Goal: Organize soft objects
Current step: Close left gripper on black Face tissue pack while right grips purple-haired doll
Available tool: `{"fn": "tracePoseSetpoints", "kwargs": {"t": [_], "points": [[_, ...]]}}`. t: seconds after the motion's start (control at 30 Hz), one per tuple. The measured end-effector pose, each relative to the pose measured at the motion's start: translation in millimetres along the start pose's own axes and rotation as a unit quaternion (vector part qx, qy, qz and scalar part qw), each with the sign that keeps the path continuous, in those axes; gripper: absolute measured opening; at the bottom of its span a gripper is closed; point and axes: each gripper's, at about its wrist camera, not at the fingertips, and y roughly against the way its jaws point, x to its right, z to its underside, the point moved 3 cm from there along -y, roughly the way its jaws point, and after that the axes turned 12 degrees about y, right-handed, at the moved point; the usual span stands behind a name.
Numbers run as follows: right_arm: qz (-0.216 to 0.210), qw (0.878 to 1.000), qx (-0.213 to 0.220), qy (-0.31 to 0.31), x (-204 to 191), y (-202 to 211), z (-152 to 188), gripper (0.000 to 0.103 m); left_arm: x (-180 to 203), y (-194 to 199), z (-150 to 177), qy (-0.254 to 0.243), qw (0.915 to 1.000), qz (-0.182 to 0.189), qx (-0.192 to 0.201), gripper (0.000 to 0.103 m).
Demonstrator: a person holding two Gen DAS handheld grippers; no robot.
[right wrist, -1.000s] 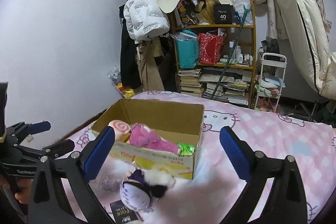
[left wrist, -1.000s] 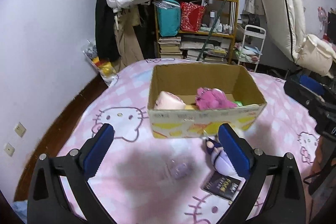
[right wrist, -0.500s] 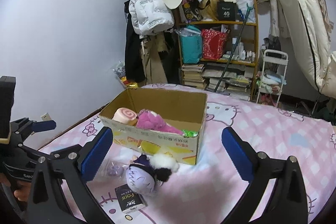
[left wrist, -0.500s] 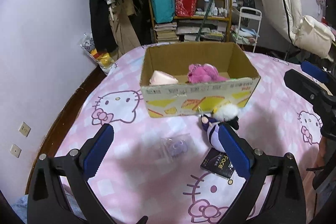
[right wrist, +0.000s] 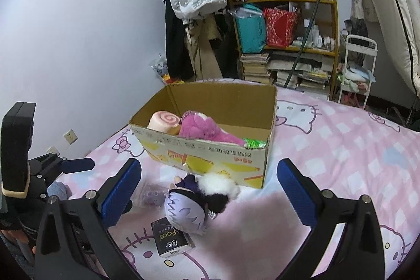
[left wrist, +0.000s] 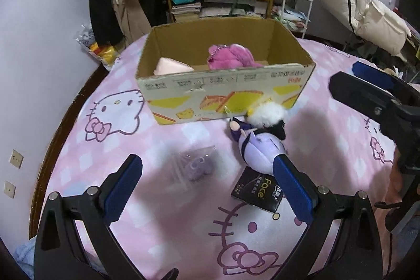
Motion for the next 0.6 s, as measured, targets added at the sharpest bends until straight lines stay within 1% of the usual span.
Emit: {"fn": "tracePoseSetpoints", "kwargs": {"t": [0.07, 0.17, 0.3, 0.43, 0.6], "points": [[0.005, 1.000, -0.005, 0.000, 0, -5, 2, 0.103, 0, -2, 1, -0.001, 1.0000, 0.002, -0.004, 0.099], [-0.002, 1.000, -0.018, -0.001, 0, -13, 4, 0.103, 1, -8, 2, -0.002, 0.9998, 0.006, -0.017, 0.099], [-0.009, 0.999, -0.033, -0.003, 1, -23, 9, 0.103, 1, -16, 3, 0.008, 0.9984, 0.033, -0.045, 0.099], [-0.017, 0.999, -0.046, -0.007, 1, -33, 15, 0.103, 2, -21, 5, 0.007, 0.9980, 0.032, -0.054, 0.099], [-0.035, 0.997, -0.068, -0.015, 1, -46, 21, 0.103, 6, -31, 8, 0.001, 0.9965, 0.034, -0.076, 0.099]]}}
